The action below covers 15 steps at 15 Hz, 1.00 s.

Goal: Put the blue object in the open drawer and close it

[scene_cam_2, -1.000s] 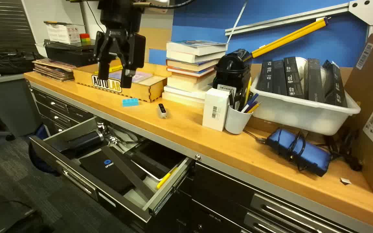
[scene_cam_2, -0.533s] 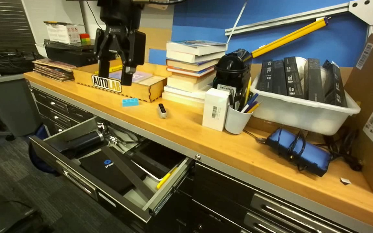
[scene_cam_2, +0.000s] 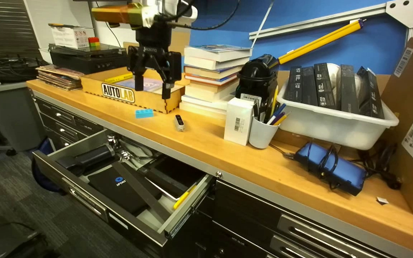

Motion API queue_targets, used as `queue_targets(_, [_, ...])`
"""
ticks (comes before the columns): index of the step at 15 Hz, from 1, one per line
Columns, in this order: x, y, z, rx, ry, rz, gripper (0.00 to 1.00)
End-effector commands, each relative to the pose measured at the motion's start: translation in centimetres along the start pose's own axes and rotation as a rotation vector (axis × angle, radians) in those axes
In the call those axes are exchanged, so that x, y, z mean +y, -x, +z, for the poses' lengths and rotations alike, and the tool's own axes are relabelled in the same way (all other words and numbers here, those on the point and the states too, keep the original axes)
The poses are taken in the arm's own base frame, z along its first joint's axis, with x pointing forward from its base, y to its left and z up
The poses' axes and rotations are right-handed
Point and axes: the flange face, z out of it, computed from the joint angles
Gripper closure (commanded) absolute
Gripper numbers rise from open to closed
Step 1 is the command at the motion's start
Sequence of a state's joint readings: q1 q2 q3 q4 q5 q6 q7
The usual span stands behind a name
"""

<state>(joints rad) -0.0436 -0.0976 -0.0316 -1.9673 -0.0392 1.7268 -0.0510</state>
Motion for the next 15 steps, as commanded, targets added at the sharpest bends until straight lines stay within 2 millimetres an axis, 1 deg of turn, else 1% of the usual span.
queue_targets(1, [-4.0,-5.3,1.5,0.015,-0.044,-0.176,0.00])
queue_targets(3, [-6.9,-7.6,3.1,-0.002,-0.068,-0.203,0.00])
queue_targets(4, [-8.1,-8.8,3.7,-0.006,-0.094,-0.165,0.00])
queue_targets(8, [-12.6,-12.1,4.9,0.031,-0.167,-0.100,0.00])
queue_targets(12, [-15.2,-14.2,6.0,0.058,-0.196,0.067,0.00])
queue_targets(15, [-17.5,-15.0,7.3,0.048,-0.150,0.159,0.00])
